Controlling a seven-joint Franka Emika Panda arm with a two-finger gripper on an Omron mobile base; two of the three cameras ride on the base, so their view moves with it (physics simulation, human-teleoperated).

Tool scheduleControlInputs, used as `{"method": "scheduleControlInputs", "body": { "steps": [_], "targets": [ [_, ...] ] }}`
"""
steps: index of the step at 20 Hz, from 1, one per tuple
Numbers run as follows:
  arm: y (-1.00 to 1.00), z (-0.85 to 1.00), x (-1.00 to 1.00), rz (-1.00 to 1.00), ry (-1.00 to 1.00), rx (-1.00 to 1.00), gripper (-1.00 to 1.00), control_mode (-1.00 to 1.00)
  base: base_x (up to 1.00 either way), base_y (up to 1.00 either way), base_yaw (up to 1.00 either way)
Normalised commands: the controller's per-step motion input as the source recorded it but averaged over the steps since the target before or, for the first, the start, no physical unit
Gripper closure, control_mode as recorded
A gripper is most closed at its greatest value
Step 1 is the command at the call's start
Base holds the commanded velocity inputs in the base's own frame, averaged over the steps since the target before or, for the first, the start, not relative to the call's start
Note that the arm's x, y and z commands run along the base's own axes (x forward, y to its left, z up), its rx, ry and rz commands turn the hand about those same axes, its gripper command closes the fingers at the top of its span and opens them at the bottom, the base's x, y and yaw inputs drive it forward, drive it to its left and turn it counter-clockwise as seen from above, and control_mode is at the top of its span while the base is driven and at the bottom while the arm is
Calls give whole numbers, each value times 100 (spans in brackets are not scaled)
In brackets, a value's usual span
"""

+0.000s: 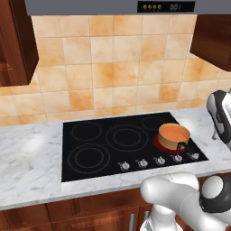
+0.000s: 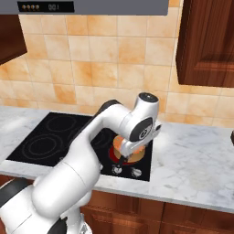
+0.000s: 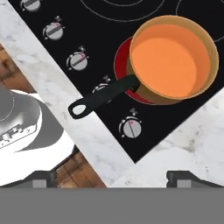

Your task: Wait until the marinara sauce is simmered to a deep red color and then turn off the stove.

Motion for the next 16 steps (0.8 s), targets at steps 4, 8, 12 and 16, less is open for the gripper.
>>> {"method": "scheduleControlInputs", "body": {
  "steps": [4, 8, 12, 16],
  "targets": [
    [-28, -50, 5, 32, -3, 0, -100, -100, 0, 0, 0],
    [-13, -53, 0, 31, -7, 0, -100, -100, 0, 0, 0],
    [0, -43, 0, 20, -4, 0, -100, -100, 0, 0, 0],
    [10, -25, 0, 6, 0, 0, -100, -100, 0, 0, 0]
  ]
}}
